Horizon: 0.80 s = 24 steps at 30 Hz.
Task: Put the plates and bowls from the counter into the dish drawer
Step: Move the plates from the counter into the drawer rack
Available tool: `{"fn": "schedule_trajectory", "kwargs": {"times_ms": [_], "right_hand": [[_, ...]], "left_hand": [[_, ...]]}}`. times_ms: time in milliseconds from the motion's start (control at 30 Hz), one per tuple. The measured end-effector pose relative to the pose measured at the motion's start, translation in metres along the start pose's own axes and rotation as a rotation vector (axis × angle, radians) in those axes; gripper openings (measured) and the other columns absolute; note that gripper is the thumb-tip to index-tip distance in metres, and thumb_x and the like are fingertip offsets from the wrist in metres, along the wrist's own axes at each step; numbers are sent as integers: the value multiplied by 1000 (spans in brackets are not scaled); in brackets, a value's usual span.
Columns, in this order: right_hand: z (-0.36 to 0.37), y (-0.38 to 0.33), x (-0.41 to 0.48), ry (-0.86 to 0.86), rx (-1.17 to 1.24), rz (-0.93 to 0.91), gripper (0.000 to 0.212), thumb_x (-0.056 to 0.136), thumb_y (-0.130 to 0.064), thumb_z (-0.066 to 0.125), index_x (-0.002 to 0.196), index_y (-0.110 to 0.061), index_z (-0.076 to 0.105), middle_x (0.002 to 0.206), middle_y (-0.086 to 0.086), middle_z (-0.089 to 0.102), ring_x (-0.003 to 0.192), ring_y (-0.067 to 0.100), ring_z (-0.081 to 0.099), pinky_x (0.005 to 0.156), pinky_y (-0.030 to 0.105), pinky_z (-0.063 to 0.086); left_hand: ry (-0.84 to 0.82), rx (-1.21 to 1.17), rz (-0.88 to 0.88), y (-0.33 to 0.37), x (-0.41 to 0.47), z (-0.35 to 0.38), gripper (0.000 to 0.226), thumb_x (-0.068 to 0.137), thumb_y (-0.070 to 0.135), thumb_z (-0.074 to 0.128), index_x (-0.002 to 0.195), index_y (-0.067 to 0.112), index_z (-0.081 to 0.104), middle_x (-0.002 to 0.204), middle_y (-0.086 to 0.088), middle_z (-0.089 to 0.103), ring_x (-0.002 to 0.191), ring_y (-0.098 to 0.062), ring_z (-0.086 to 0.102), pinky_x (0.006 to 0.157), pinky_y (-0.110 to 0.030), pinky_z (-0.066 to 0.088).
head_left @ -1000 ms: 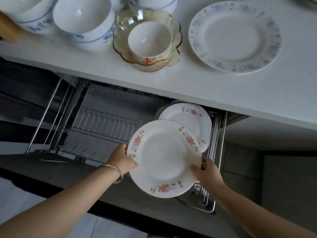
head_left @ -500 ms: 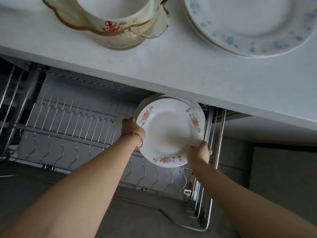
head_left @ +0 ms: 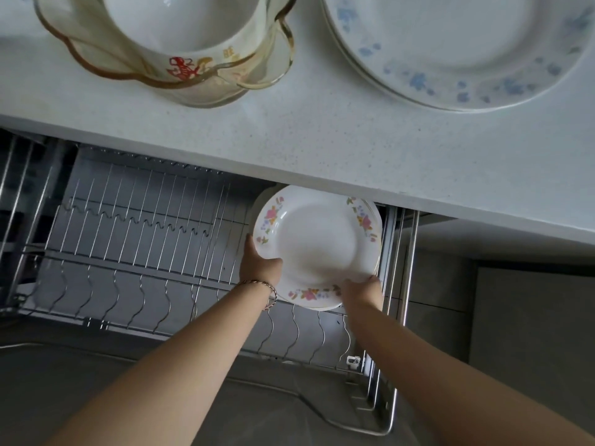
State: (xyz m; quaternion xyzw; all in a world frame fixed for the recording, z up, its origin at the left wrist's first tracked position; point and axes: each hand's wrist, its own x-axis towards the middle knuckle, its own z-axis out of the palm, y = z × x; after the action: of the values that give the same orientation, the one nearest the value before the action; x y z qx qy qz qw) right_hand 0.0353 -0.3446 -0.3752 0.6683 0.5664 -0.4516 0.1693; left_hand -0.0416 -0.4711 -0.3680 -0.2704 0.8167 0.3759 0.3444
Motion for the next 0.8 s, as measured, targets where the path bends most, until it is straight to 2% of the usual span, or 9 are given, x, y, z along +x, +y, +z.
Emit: {"fn": "schedule_trajectory", "kwargs": {"times_ms": [133,200,300,367,433,500,600,700,800], "right_hand": [[1,4,8,-27,-8,-23,37,86,1,42,121,-7,52,117,18,59,89,30,58,65,24,45],[-5,10,7,-28,-17,-90,39,83,3,43,118,-9,54,105,12,63,79,26,54,50,18,35],[-22,10,-8,-87,-120,-170,38,84,-3,45,120,-6,55,102,8,63,78,24,52,48,17,31],[-40,-1,-28,-203,-250,-216,47,86,-8,47,133,-9,47,123,11,58,80,23,54,50,20,36],[-66,-20,-53,-336,-405,-311,50,88,-11,50,137,-12,44,132,8,54,85,20,59,61,22,44],[-102,-48,-83,-435,-485,-470,40,88,-13,50,128,-16,55,127,3,59,88,15,61,67,18,47],[-162,-98,-123,-506,-468,-712,22,89,-13,51,97,-29,63,102,-1,72,88,14,68,84,30,56],[-213,-154,-142,-294,-290,-877,17,89,-14,55,91,-29,61,84,-4,70,77,13,67,79,34,56],[-236,-205,-120,52,-197,-945,30,89,-25,55,119,-18,56,103,4,60,80,20,58,74,29,47]], "left_hand": [[-4,-37,-18,1,2,-2,69,79,-3,51,143,16,33,140,-3,50,125,-27,51,104,-32,42],[-40,-17,-22,-1,-4,-4,74,80,-2,52,146,18,27,141,-3,49,125,-28,50,101,-32,42],[-38,87,26,5,-23,-14,65,79,0,51,140,12,31,137,-12,51,118,-33,54,98,-38,47],[-5,219,132,21,-43,-24,53,81,2,50,133,8,41,132,-15,52,116,-33,55,97,-38,47],[-37,263,316,46,-73,-36,34,85,4,49,117,11,57,122,-13,61,109,-26,59,86,-28,48],[-101,228,482,79,-109,-48,23,85,6,50,88,24,63,103,-7,71,91,-19,65,67,-21,45],[-71,153,660,134,-156,-69,25,84,10,55,71,32,57,84,1,72,79,-15,68,69,-24,50],[99,-61,678,191,-176,-79,14,84,14,57,91,26,58,93,1,66,87,-19,64,84,-35,53],[95,20,486,235,-157,-71,51,75,31,64,118,7,51,115,-1,57,106,-25,59,88,-32,48]]}}
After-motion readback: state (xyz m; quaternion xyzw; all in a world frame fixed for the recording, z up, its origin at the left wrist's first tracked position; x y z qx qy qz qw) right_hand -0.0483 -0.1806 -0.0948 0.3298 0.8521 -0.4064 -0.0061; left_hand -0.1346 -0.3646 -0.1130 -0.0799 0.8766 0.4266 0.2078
